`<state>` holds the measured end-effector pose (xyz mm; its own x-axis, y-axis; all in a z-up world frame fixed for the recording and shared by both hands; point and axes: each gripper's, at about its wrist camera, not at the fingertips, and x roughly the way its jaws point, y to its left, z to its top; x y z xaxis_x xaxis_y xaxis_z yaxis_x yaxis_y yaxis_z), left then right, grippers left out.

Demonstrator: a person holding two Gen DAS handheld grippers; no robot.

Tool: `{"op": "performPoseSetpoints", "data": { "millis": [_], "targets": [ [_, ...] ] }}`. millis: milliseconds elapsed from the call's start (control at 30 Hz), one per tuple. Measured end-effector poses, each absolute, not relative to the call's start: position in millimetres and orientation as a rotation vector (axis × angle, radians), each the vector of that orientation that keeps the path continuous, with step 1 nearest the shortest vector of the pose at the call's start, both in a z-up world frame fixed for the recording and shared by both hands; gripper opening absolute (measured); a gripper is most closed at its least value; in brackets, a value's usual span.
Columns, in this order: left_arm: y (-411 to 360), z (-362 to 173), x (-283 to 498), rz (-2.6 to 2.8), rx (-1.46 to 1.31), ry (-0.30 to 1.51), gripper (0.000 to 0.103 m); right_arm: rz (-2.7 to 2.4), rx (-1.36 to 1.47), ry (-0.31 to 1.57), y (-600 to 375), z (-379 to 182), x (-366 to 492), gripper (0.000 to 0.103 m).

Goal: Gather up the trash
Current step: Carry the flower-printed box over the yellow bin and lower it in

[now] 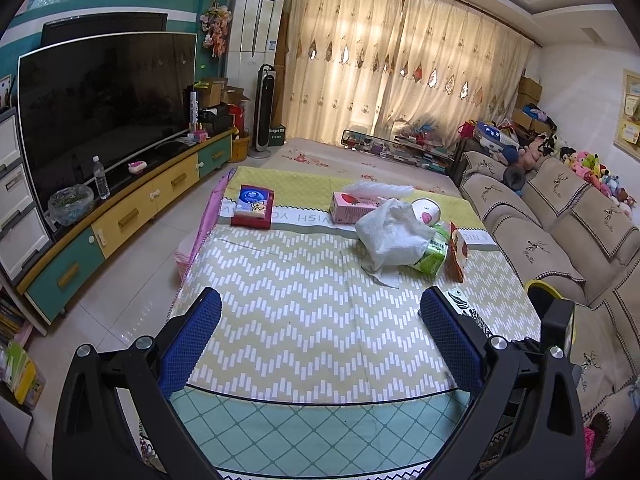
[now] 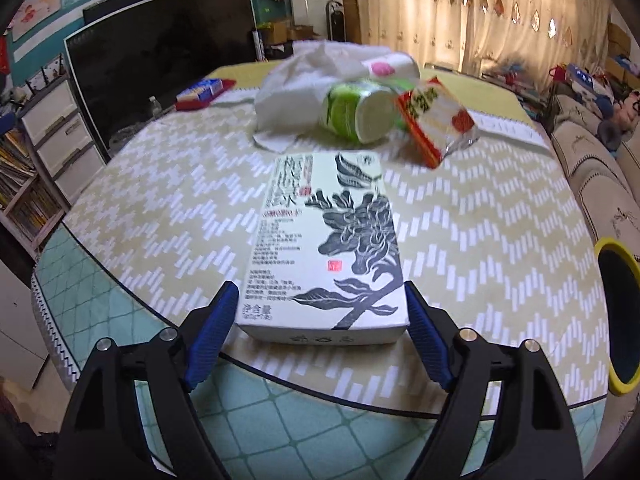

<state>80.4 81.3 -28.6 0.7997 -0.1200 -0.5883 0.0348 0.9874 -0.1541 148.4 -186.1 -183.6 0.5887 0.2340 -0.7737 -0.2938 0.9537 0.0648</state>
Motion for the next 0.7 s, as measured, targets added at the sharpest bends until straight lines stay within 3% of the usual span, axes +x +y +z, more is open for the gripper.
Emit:
{"op": "performPoseSetpoints", "data": {
  "millis": [267,700],
  "targets": [
    [80,-35,85,-0.09,-0.14,0.656,0.098,0.312,-0.073,0.874,-191,-179,147,0.071],
    [72,-37,86,-0.101,-0.129,0.658,0.098,0.347,-0.025,0.676,-221,-104,115,0.069]
  ]
}}
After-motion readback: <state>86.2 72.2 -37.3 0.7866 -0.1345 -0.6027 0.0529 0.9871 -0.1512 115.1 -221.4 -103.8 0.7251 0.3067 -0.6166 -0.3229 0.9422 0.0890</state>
